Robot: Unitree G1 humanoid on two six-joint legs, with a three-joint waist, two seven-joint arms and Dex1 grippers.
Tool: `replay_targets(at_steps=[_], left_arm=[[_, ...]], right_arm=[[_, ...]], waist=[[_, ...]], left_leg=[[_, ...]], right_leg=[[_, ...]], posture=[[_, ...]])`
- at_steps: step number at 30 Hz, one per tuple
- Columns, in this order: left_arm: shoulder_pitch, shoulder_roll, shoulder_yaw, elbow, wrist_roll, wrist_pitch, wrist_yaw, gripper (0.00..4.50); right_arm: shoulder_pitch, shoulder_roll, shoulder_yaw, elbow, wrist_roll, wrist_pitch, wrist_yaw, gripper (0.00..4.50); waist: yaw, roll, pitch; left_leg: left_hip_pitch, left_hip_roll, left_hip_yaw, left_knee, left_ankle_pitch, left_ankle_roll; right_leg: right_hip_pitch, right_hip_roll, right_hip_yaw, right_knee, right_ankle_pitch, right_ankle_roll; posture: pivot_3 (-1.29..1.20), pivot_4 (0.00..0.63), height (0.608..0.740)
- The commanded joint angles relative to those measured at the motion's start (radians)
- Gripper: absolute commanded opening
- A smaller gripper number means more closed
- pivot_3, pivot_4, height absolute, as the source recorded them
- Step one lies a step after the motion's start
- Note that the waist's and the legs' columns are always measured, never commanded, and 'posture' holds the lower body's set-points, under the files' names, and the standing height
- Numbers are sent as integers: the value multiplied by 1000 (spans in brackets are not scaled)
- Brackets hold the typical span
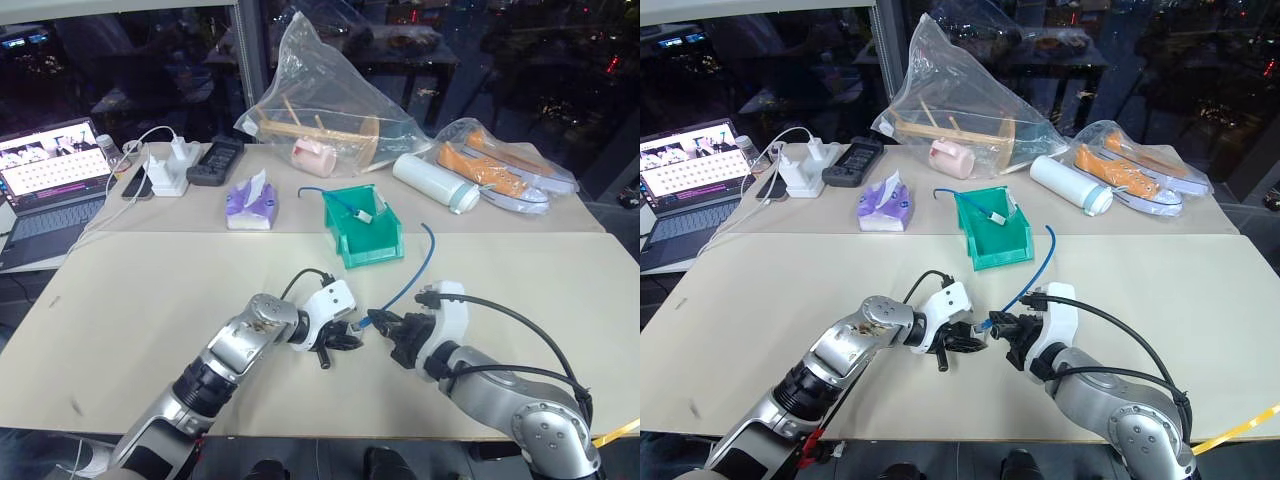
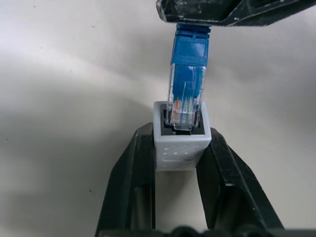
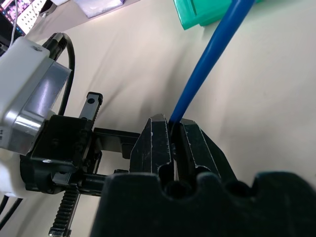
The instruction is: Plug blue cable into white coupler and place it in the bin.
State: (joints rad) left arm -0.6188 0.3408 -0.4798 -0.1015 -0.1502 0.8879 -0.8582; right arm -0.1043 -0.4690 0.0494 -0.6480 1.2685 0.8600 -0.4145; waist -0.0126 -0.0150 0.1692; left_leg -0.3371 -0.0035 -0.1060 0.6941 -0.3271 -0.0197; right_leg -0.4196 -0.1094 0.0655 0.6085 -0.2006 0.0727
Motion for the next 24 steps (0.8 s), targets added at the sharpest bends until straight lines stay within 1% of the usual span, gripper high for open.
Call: replay_targets(at_steps=[1, 15, 24], left_arm=[[-15, -19, -35, 12, 22, 75, 48, 665], [-52, -32, -50, -11, 4, 155, 65, 665], [-59, -41, -55, -10, 0, 165, 64, 665]], right_arm=[[-10, -14, 33, -29, 5, 53, 17, 0], [-54, -17, 55, -23, -16, 107, 38, 0], [-61, 18, 42, -17, 19, 101, 37, 0]], waist=[[-1, 0, -2], [-1, -3, -5], [-2, -3, -5]], left_leg=[[0, 0, 0, 0, 0, 0], [1, 0, 0, 0, 0, 0], [1, 0, 0, 0, 0, 0]], right_leg=[[0, 0, 0, 0, 0, 0], [0, 0, 0, 0, 0, 0], [0, 0, 0, 0, 0, 0]], posture=[[0, 150, 740], [0, 150, 740], [0, 150, 740]])
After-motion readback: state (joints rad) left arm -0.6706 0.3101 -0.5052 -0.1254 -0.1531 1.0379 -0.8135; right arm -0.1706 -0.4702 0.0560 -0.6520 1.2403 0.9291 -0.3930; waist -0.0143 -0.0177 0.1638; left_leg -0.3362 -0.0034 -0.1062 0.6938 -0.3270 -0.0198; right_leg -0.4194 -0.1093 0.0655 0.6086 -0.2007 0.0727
